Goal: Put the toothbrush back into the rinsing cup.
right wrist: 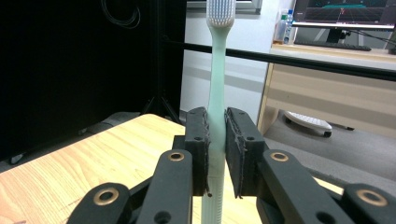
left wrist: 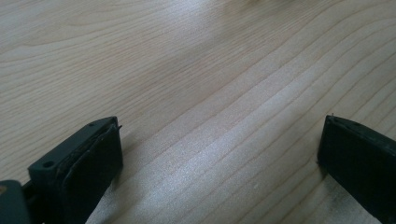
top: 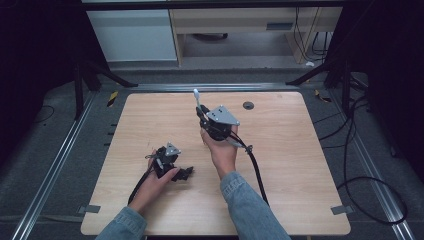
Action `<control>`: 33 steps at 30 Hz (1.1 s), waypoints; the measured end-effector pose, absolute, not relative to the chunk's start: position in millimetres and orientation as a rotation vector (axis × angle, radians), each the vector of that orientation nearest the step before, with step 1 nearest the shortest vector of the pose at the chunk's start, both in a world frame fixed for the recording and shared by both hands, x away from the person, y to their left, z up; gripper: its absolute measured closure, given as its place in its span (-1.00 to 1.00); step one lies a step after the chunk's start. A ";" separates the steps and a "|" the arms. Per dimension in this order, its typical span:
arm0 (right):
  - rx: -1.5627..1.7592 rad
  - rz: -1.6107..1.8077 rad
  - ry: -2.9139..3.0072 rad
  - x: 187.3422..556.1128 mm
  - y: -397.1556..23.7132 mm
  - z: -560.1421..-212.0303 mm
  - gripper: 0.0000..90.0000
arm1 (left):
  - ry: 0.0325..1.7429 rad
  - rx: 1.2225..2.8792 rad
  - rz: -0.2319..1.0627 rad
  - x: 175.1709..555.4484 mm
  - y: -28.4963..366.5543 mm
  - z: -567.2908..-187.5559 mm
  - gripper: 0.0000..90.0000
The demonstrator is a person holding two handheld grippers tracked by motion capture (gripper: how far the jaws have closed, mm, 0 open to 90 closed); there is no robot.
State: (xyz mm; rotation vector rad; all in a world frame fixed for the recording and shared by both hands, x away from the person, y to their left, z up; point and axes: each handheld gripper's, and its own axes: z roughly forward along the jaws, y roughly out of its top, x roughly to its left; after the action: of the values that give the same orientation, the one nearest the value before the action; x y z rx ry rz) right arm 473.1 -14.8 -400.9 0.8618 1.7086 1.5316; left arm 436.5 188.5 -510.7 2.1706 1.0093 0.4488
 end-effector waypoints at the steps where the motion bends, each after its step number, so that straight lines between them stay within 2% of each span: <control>1: 0.865 1.530 1.709 473.6 -15.3 -402.3 0.76 | 1.009 2.170 0.449 436.5 188.5 -510.7 -1.00; 33: 0.922 1.520 1.746 477.9 -19.1 -438.2 0.76 | 1.008 2.175 0.444 436.3 188.6 -510.5 -1.00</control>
State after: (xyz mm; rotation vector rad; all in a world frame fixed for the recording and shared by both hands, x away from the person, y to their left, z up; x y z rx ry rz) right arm 477.9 -19.1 -438.2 0.9222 1.7459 1.5202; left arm 436.3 188.6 -510.5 2.1754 1.0080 0.4444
